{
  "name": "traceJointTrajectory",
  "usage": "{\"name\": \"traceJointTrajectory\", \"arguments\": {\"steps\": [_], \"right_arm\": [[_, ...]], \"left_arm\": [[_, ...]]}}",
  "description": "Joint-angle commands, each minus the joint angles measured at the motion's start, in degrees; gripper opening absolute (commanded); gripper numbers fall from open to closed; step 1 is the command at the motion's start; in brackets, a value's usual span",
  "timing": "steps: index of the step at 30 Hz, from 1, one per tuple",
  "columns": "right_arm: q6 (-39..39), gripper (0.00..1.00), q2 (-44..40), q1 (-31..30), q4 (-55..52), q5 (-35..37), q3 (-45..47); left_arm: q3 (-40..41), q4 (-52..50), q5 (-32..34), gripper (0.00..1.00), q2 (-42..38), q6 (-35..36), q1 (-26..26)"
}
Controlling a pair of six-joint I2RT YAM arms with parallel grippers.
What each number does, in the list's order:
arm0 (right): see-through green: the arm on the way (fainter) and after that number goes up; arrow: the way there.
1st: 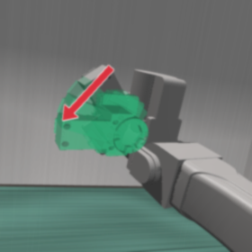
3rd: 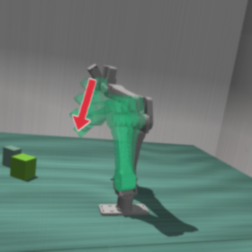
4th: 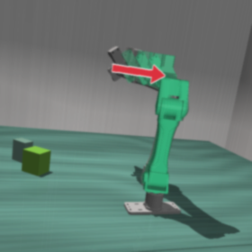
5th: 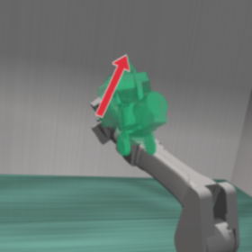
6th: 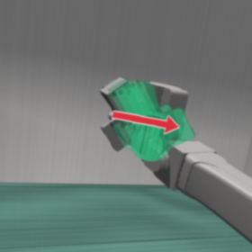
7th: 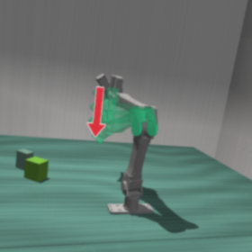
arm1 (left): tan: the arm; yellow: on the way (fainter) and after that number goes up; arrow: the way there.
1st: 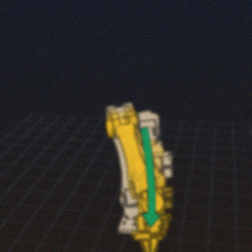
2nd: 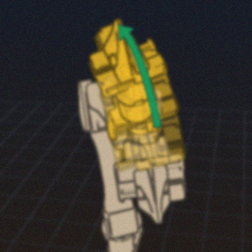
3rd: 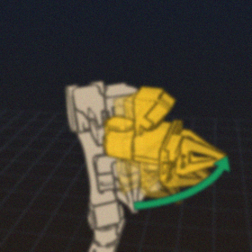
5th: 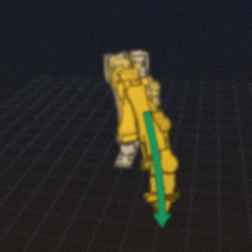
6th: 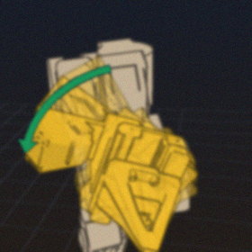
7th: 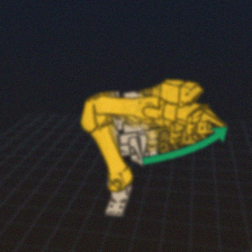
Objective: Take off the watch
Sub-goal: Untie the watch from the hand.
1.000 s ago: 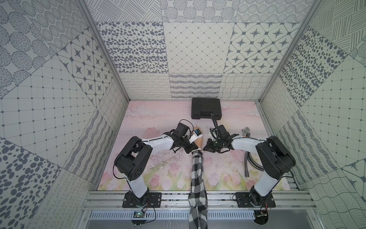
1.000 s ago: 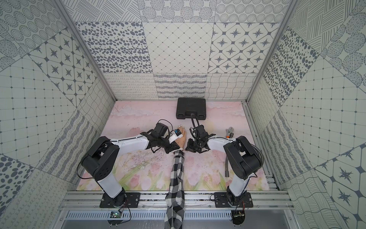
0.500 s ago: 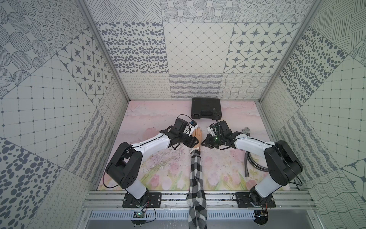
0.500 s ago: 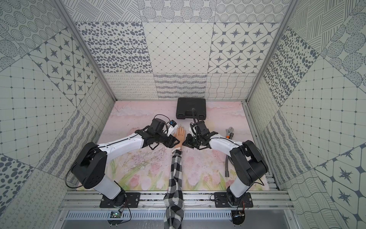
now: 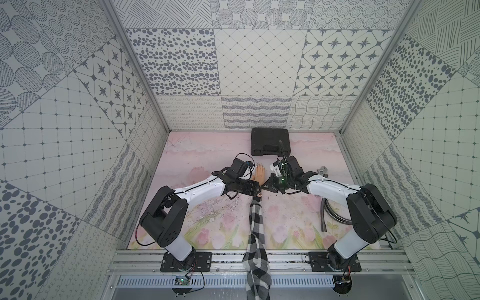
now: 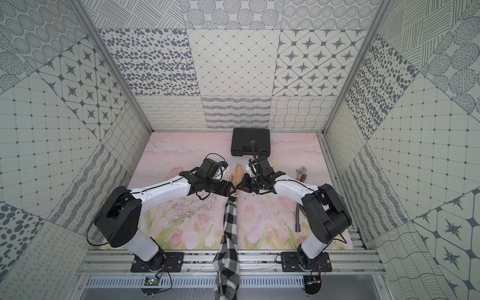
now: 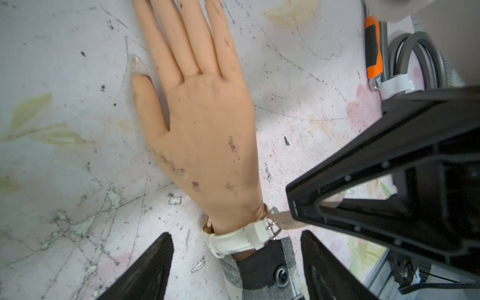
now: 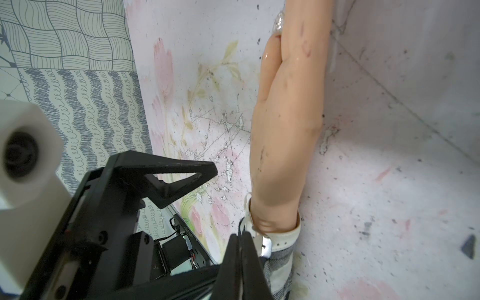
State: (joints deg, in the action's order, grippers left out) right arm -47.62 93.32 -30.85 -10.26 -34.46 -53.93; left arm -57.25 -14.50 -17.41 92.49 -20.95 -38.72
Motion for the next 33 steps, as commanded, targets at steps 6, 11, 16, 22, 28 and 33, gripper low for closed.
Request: {"name": "traceJointTrajectory", "arguments": {"steps": [6,11,16,22,28,33], "right_arm": [[-0.12,0.00,-0.83,-0.06,3.03,-0.17,-0.91],[-0.18,0.00,-0.98,-0.04,3.14,-0.17,-0.49],[-0.27,0.00,-0.99,-0.06,3.32,-0.08,-0.03],[-0.16,0.00,-1.02,-0.06,3.44,0.01,0.35],[-0.14,0.00,-1.21,-0.07,3.52,0.18,0.67],[-0.18,0.00,-1.16,-0.04,3.76,0.08,0.75]], "left_arm": [[1.37,-0.88,3.00,0.78,2.07,-7.81,-1.72],[1.56,-0.90,5.37,0.78,2.57,-8.61,-1.71],[3.57,4.18,4.75,0.78,1.36,-10.64,-1.70],[4.67,8.90,4.06,0.77,0.28,-12.80,-1.63],[5.22,12.02,4.08,0.78,-0.35,-14.29,-1.45],[4.50,10.91,3.50,0.77,1.59,-14.41,-1.45]]}}
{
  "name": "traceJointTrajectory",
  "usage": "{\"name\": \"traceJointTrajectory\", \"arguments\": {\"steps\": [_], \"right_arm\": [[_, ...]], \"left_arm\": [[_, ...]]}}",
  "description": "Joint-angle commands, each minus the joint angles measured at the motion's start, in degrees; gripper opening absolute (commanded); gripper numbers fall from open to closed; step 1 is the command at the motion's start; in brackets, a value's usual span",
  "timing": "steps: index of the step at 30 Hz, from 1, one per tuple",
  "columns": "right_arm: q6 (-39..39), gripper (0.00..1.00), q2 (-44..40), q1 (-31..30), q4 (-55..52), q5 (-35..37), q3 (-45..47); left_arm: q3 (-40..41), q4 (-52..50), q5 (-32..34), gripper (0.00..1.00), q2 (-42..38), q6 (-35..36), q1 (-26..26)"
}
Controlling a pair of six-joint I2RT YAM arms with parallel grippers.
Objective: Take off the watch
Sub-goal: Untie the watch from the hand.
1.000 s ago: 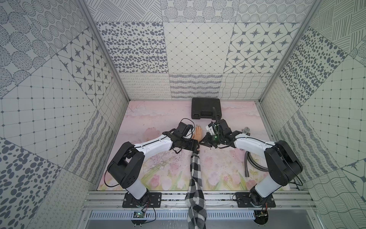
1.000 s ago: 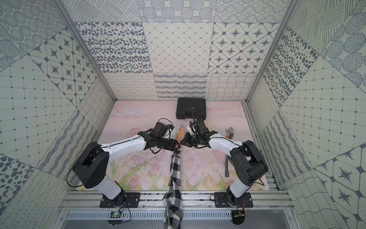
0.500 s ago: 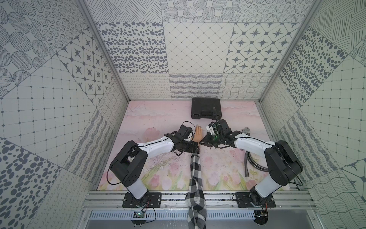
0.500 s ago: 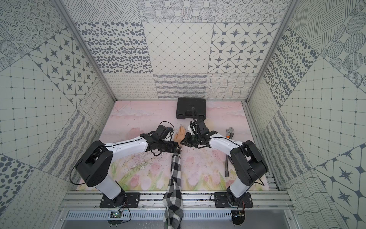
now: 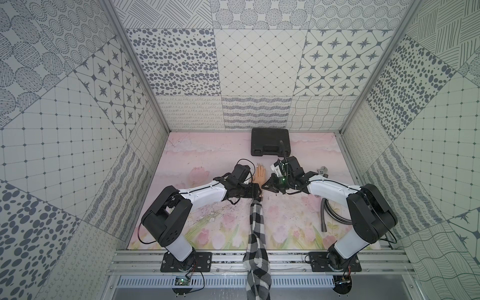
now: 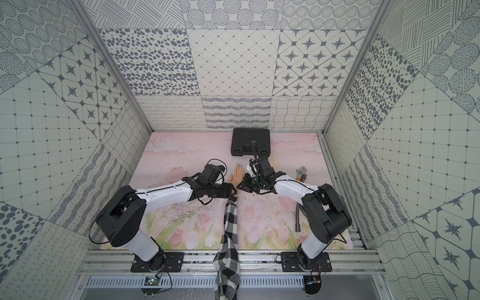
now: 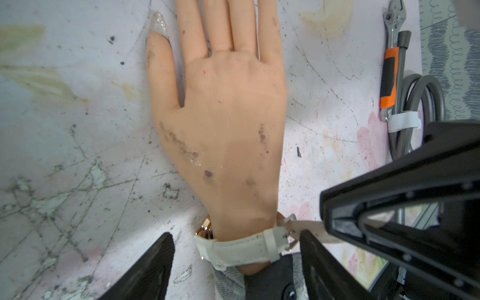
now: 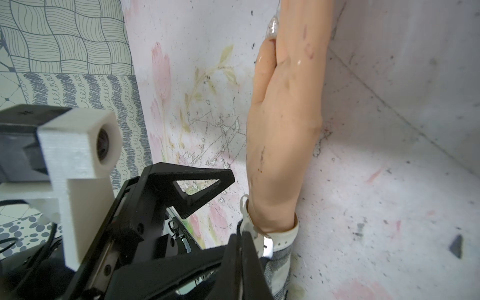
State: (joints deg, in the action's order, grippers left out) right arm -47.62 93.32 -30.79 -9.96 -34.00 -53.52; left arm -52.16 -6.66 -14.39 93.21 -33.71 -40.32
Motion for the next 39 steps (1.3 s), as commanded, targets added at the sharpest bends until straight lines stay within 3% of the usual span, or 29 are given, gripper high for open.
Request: {"name": "traceJointTrajectory", "arguments": {"steps": [1,8,19,30,39], "right_arm": [[-0.15,0.00,-1.16,-0.15,3.45,-0.37,0.43],[-0.14,0.00,-1.19,-0.13,3.45,-0.37,0.51],[1.40,0.00,-0.85,1.55,2.76,0.57,3.32],[11.57,0.00,1.75,3.16,-8.74,10.76,5.27],[14.13,0.00,8.67,1.76,-10.76,13.34,3.47]], "left_arm": [[-0.51,2.99,0.49,0.77,1.14,-1.62,0.15],[-0.37,-0.22,3.23,0.74,2.73,-1.52,0.15],[-0.40,-5.32,5.65,0.61,6.64,-2.63,0.08],[1.07,-4.26,4.58,0.51,10.54,-2.49,-0.11],[2.36,-2.28,3.88,0.47,12.99,-2.98,-0.29]]}}
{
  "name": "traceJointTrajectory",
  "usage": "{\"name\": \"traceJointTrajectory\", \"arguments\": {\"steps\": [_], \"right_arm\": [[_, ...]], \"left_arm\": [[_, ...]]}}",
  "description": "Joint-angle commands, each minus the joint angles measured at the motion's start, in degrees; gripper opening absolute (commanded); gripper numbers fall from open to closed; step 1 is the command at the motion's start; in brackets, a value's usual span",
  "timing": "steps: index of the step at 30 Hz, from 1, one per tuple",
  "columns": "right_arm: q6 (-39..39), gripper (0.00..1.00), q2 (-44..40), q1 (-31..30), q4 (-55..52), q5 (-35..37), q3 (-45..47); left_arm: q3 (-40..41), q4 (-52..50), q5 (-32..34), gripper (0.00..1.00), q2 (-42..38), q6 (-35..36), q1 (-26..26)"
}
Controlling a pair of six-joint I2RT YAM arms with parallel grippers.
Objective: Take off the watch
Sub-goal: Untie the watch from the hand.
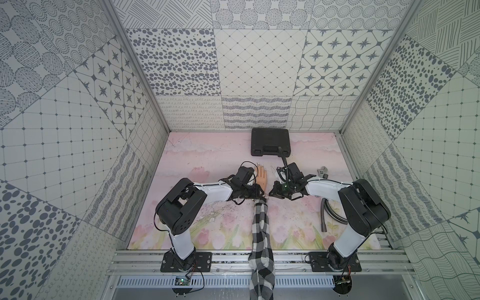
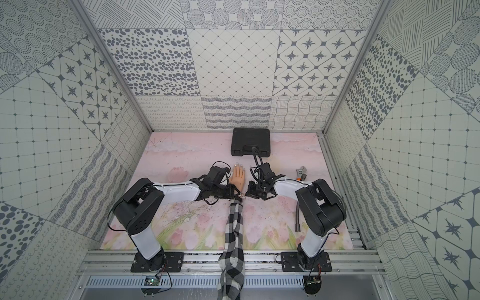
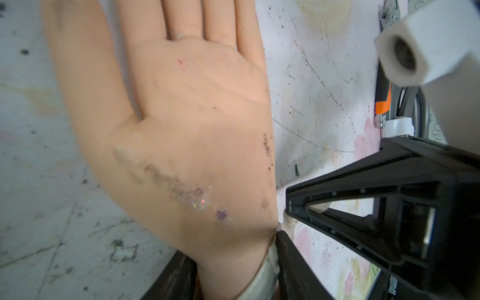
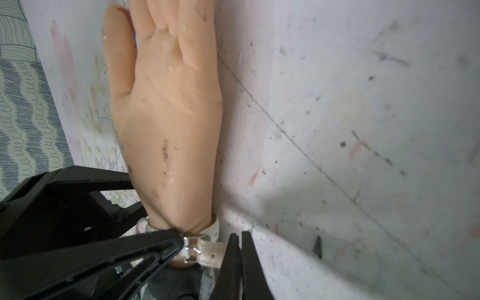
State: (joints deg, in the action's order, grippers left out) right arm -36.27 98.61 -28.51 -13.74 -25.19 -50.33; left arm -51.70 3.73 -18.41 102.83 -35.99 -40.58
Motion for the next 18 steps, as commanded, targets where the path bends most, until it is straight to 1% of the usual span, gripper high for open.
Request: {"name": "traceJointTrajectory", "arguments": {"steps": [1,6,9,14,16,18], "right_arm": [[2.87,0.00,4.24,-0.99,-7.18,4.53,-0.15],[3.05,0.00,6.48,-3.48,-7.52,4.65,-2.11],[3.16,0.00,7.37,-4.70,-6.88,3.07,-3.28],[2.16,0.00,9.61,-6.14,-2.53,-4.37,-4.56],[0.29,0.00,10.19,-6.05,2.12,-9.80,-3.94],[-2.62,0.00,9.46,-5.07,7.64,-13.48,-2.20]], "left_arm": [[1.96,-12.49,7.86,0.46,3.51,-0.72,-0.05],[2.09,-11.86,7.45,0.45,4.41,-0.75,-0.18],[2.13,-11.55,7.34,0.44,4.88,-0.75,-0.20],[2.28,-10.72,6.71,0.43,5.73,-1.00,-0.30],[2.35,-10.41,6.72,0.43,5.94,-1.03,-0.39],[2.39,-10.40,6.64,0.43,5.98,-1.01,-0.49]]}}
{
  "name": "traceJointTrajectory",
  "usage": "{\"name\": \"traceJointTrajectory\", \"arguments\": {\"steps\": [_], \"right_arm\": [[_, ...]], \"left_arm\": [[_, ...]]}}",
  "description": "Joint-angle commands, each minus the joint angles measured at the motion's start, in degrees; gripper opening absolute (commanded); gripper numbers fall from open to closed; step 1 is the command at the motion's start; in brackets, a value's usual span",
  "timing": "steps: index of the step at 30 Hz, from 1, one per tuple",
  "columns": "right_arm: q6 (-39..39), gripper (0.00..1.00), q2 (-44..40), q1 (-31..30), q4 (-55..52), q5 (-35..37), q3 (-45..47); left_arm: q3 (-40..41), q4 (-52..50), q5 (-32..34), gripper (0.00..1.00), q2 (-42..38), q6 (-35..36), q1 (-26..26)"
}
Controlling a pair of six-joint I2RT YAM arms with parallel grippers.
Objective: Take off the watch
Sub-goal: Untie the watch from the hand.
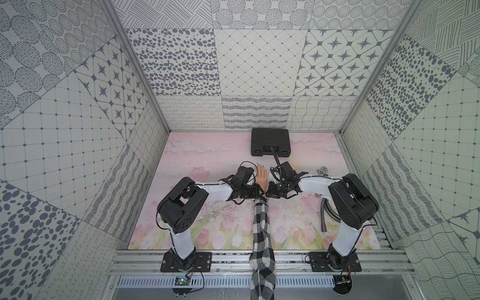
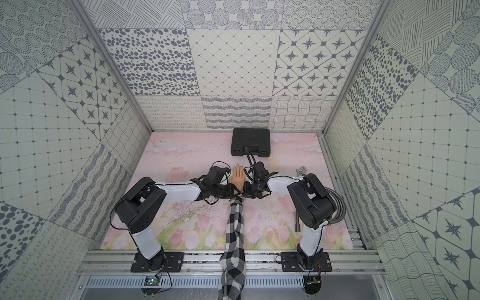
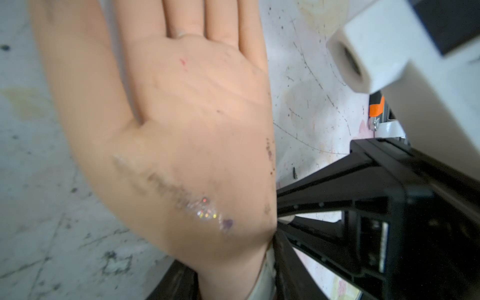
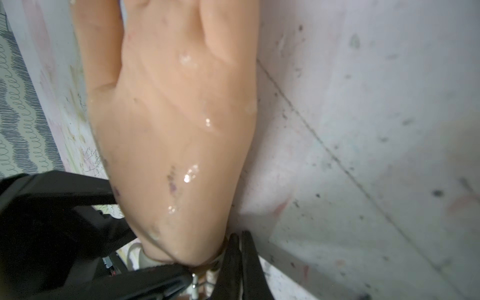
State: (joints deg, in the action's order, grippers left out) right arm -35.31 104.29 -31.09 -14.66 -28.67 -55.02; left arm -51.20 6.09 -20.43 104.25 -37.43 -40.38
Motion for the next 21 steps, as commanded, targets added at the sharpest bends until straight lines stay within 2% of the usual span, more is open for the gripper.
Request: {"name": "traceJointTrajectory", "arguments": {"steps": [1,6,12,21], "right_arm": [[-5.24,0.00,2.96,-1.69,11.04,-10.78,3.71],[-11.00,0.00,-1.29,2.23,18.06,-14.97,7.65],[-14.57,0.00,-6.05,2.87,21.51,-16.52,9.98],[-19.00,0.00,-6.01,4.69,28.08,-17.07,13.08]], "left_arm": [[1.95,-12.59,8.54,0.43,4.56,0.42,-0.68],[2.26,-12.58,8.64,0.42,3.82,0.48,-0.67],[2.48,-13.35,9.64,0.42,1.21,0.88,-0.61],[3.87,-14.23,10.55,0.39,-1.69,1.98,1.00]]}}
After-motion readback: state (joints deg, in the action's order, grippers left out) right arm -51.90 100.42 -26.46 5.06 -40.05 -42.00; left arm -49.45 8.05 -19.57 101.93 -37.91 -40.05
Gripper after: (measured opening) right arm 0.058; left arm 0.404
